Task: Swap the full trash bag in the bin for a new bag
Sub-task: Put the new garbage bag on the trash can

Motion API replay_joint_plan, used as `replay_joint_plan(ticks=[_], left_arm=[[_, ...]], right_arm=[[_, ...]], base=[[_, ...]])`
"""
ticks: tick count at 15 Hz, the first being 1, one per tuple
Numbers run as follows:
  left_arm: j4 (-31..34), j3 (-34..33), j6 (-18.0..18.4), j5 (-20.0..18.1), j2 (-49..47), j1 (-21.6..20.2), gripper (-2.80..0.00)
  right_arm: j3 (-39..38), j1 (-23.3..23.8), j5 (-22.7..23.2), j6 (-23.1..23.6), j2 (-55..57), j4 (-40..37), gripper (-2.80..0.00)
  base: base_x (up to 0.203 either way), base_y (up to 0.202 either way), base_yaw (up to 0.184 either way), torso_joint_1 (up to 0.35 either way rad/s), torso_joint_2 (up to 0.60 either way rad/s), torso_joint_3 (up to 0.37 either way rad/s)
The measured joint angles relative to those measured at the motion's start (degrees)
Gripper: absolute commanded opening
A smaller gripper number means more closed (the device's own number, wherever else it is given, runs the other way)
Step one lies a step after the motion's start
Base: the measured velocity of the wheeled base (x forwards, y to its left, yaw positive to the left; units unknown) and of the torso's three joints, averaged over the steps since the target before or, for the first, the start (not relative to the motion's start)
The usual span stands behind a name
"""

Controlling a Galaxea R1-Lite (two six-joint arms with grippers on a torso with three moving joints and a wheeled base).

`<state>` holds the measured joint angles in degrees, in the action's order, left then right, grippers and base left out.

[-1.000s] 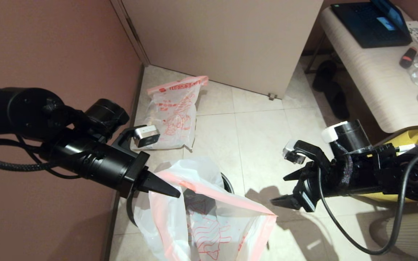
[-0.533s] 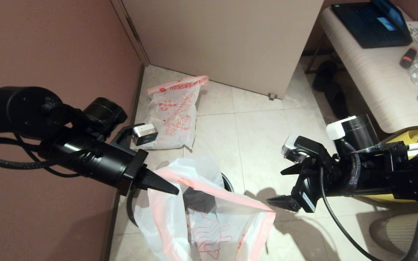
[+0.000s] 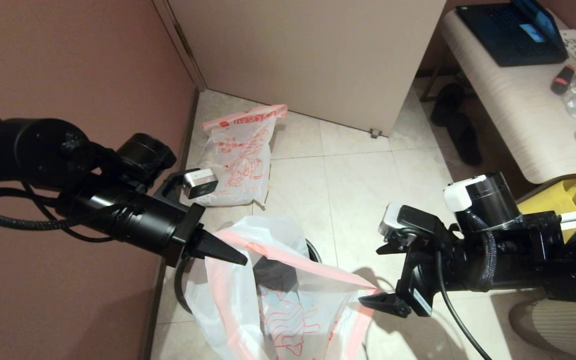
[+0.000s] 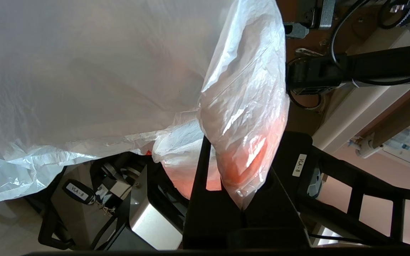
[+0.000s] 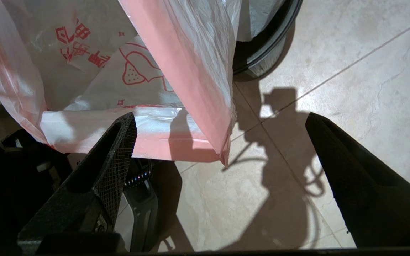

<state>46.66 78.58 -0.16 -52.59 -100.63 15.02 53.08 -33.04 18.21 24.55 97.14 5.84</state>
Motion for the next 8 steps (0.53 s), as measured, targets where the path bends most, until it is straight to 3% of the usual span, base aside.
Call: replay_joint_plan(ticks=[8], left_arm=[[-1.46,-0.57,-0.17,-0.57,1.22,0.0,-2.8]], right_arm=[[-2.06,-1.43,0.45,0.67,8.2,16.24,0.0]], base=[[0.0,0.0,0.0,0.0,0.0,0.0]])
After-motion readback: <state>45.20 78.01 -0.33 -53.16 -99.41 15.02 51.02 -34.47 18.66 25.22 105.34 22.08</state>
